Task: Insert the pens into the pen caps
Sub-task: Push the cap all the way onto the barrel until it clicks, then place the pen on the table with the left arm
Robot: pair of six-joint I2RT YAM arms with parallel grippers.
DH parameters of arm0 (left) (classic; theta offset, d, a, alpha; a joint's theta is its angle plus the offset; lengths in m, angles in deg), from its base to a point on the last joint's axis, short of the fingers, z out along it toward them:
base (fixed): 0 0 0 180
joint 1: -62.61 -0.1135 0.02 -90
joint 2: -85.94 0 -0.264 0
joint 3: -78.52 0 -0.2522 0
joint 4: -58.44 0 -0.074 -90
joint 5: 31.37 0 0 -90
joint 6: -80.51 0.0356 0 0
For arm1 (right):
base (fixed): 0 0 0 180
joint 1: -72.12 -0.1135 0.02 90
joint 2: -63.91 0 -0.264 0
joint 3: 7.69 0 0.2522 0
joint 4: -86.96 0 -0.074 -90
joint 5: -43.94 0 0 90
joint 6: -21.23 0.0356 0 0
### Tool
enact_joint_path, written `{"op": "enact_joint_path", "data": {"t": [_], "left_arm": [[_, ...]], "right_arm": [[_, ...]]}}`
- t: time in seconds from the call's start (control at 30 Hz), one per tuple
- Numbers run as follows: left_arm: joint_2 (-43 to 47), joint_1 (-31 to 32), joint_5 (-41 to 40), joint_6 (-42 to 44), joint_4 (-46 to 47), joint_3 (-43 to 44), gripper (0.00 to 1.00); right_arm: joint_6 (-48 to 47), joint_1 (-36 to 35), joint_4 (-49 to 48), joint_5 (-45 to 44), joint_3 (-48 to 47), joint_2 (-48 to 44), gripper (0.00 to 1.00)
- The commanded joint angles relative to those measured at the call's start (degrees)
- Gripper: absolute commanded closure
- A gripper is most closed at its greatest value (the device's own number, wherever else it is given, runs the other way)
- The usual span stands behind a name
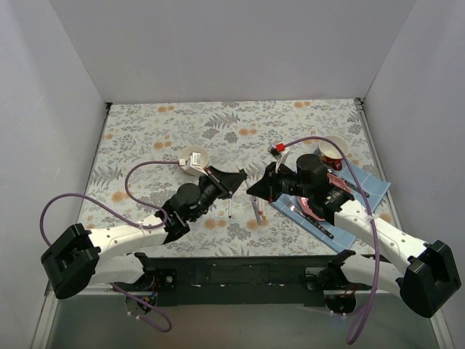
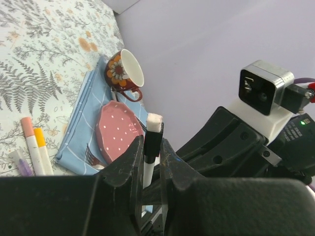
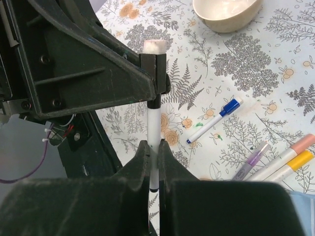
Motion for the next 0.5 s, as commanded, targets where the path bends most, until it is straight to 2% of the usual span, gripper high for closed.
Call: {"op": "enact_joint_path", "data": {"t": [0.0,0.07,0.1,0.17,0.23,0.37,0.47], "left_arm": [[1.9,8.6,15.9,0.2,-20.5,2.0,1.0],[3.7,7.0,9.4,3.7,-26.1,7.1,1.0],[4.2,5.8,8.2,5.0,-31.7,9.3,1.0],[4.9,2.0,7.0,8.5,-36.1,12.8,1.0],[4.7,-1.8,6.7,10.0,-41.0,17.2,1.0],[2.8,-5.5,4.8,14.6,-46.2,21.5,1.0],[-1.3,-8.5,4.3,17.5,-51.3,24.3,1.0]], "right_arm": [[-0.1,2.6,-20.3,-11.7,-7.1,-1.5,0.99],[1.4,2.7,-15.6,-7.7,-5.5,-3.4,0.99],[2.6,2.7,-14.3,-4.7,-2.8,-4.6,0.92],[4.5,2.6,-10.9,-3.1,-0.1,-8.8,0.76],[6.8,2.6,-7.9,-1.6,4.8,-12.7,0.66],[9.2,2.6,-1.7,-3.2,8.9,-23.1,0.57],[9.4,2.6,3.3,-6.0,8.6,-26.1,0.42]]}}
